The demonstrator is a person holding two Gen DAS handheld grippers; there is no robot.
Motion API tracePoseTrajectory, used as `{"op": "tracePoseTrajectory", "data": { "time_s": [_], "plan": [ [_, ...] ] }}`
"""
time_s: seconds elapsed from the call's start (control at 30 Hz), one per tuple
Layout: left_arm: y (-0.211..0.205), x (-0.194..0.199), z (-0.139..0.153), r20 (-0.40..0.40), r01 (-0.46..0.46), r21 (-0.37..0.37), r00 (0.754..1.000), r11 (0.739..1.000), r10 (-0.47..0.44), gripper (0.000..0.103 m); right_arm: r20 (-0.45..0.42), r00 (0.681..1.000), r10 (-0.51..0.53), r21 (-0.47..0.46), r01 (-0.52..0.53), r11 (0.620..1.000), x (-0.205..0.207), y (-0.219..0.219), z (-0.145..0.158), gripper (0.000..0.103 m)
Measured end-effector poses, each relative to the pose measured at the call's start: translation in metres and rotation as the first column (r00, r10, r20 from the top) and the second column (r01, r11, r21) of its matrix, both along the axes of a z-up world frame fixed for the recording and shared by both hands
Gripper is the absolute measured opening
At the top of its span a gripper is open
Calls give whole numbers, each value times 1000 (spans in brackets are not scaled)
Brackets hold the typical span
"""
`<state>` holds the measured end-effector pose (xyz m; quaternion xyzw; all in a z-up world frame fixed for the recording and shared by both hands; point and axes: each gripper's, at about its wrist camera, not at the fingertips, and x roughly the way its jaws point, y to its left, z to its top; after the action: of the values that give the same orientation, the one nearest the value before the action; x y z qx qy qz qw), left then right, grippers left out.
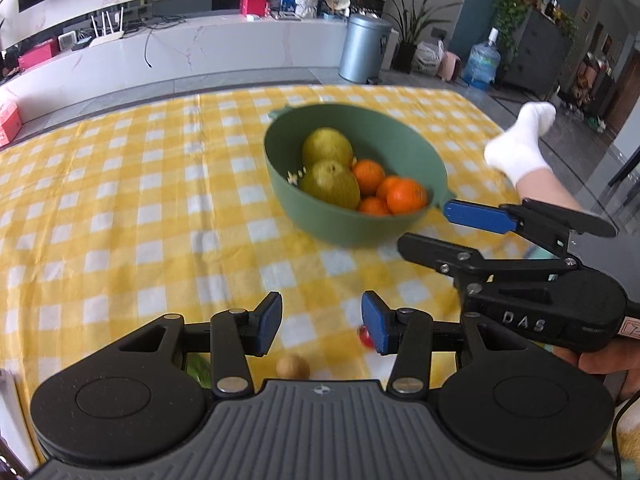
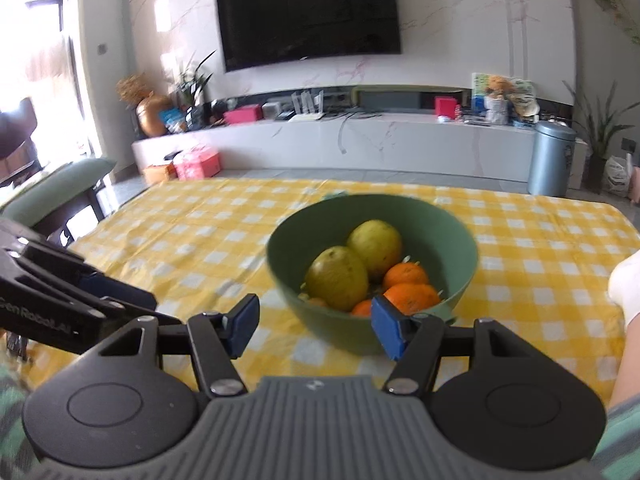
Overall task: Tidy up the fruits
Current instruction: 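Withdraw both grippers toward the red cherry tomato and longans, then grasp the red cherry tomato with the right gripper while the left gripper grasps a longan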
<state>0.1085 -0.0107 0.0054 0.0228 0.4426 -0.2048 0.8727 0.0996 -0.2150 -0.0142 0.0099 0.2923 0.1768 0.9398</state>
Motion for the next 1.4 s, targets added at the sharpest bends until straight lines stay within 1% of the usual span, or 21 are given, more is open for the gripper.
{"op": "tracePoseTrajectory", "data": {
  "time_s": [0.1, 0.23, 0.33, 0.43, 0.5, 0.63, 0.7, 0.9, 1.1, 1.17, 1.37, 1.4],
  "plan": [
    [1, -5, -12, -21, 5, 11, 1000, 1000, -5, 54, -20, 998, 56, -42, -57, 998, -5, 10, -8, 53],
    [3, -9, -26, -56, -14, 21, 998, 1000, 16, 54, -84, 990, 113, -95, -120, 988, -7, 22, -22, 50],
    [6, -11, -34, -65, -16, 24, 998, 1000, 17, 54, -142, 978, 150, -109, -166, 980, -5, 27, -33, 47],
    [5, -12, -40, -63, -3, 58, 998, 998, 7, 54, -181, 966, 183, -123, -207, 971, -7, 32, -40, 43],
    [5, -12, -45, -70, 6, 73, 998, 997, -1, 54, -198, 959, 202, -127, -229, 965, -7, 35, -44, 42],
    [6, -11, -53, -95, 5, 72, 996, 997, 2, 53, -222, 949, 224, -140, -259, 956, -8, 39, -51, 41],
    [6, -11, -56, -101, 4, 77, 995, 997, 4, 53, -232, 945, 232, -144, -270, 952, -8, 41, -54, 40],
    [6, -8, -63, -112, 1, 91, 994, 996, 9, 53, -229, 946, 229, -169, -270, 948, -9, 40, -57, 39],
    [8, -5, -68, -117, 0, 85, 993, 996, 10, 47, -226, 950, 217, -183, -260, 948, -7, 39, -57, 34],
    [8, -5, -68, -115, -1, 83, 993, 997, 11, 44, -224, 951, 215, -191, -260, 947, -6, 40, -58, 34],
    [7, -1, -71, -109, -17, 80, 994, 997, 26, 44, -221, 953, 206, -225, -255, 940, -5, 41, -61, 32],
    [8, 0, -72, -108, -23, 80, 994, 997, 32, 43, -220, 954, 202, -230, -252, 940, -5, 42, -61, 31]
  ]
}}
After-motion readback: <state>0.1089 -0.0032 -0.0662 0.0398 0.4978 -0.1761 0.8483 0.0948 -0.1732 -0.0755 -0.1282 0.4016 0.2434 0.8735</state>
